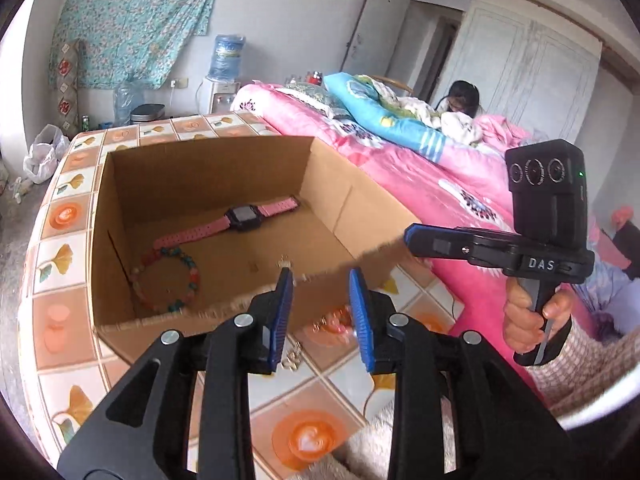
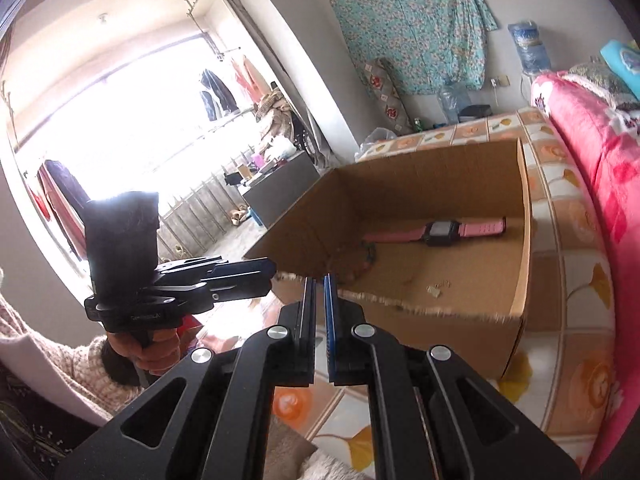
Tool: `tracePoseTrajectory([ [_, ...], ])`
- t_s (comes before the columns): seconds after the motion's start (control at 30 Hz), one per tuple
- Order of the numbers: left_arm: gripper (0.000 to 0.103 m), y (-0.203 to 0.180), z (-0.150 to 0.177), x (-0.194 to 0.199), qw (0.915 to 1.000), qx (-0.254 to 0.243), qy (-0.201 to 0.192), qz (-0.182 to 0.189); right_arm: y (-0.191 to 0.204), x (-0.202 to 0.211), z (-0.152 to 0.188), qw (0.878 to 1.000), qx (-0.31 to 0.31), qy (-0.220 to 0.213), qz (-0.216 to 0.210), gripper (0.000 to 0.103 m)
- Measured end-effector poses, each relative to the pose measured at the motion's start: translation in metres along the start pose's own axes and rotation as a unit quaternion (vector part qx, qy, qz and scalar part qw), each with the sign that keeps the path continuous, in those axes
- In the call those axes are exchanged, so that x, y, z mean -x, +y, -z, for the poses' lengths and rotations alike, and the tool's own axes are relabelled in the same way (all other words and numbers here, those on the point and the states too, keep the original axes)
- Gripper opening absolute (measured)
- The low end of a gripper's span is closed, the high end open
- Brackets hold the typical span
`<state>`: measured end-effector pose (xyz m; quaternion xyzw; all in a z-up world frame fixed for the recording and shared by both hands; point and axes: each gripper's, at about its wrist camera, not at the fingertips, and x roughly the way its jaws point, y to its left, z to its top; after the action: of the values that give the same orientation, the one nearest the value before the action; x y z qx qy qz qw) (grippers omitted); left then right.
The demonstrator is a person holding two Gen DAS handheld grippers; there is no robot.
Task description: Organize jewelry
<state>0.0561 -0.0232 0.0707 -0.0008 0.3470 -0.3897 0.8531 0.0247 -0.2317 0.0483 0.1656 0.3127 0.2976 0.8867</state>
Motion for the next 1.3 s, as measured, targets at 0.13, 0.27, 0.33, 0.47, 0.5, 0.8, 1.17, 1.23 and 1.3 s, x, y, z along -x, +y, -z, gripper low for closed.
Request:
tracePoseTrajectory([
  [0.13, 0.032, -0.001, 0.037, -0.016, 0.9987, 0.02, 0.044, -0.015, -0.014, -0.019, 0.039, 0.996, -0.066, 0.05, 0.011, 0.005],
  [0.27, 0.031, 0.006, 0.062, -0.048, 0.9941, 0.035, 0.083, -0.059, -0.02, -0.04, 0.065, 0.989, -0.092, 0.096, 0.058, 0.005],
  [0.33, 0.03, 0.007, 0.066, -0.06, 0.9925, 0.025, 0.092, -0.077, -0.017, -0.045, 0.07, 0.989, -0.089, 0.102, 0.066, 0.005],
  [0.47, 0.03, 0.008, 0.064, -0.075, 0.9912, 0.001, 0.098, -0.089, -0.014, -0.053, 0.074, 0.989, -0.093, 0.104, 0.058, 0.005],
  [0.5, 0.03, 0.007, 0.065, -0.077, 0.991, -0.007, 0.098, -0.091, -0.015, -0.055, 0.075, 0.988, -0.095, 0.105, 0.056, 0.005],
  [0.8, 0.027, -0.01, 0.063, -0.1, 0.9818, -0.096, 0.112, -0.12, -0.02, -0.07, 0.076, 0.987, -0.105, 0.109, 0.049, 0.005],
  [1.17, 0.012, -0.018, 0.069, -0.097, 0.9815, -0.108, 0.114, -0.109, -0.012, -0.081, 0.07, 0.987, -0.106, 0.106, 0.051, 0.005],
  [1.23, 0.012, -0.019, 0.071, -0.093, 0.9816, -0.107, 0.114, -0.11, -0.012, -0.081, 0.071, 0.987, -0.107, 0.106, 0.051, 0.005],
  [1.3, 0.009, -0.018, 0.073, -0.09, 0.9818, -0.103, 0.113, -0.113, -0.011, -0.082, 0.07, 0.987, -0.107, 0.105, 0.052, 0.005],
])
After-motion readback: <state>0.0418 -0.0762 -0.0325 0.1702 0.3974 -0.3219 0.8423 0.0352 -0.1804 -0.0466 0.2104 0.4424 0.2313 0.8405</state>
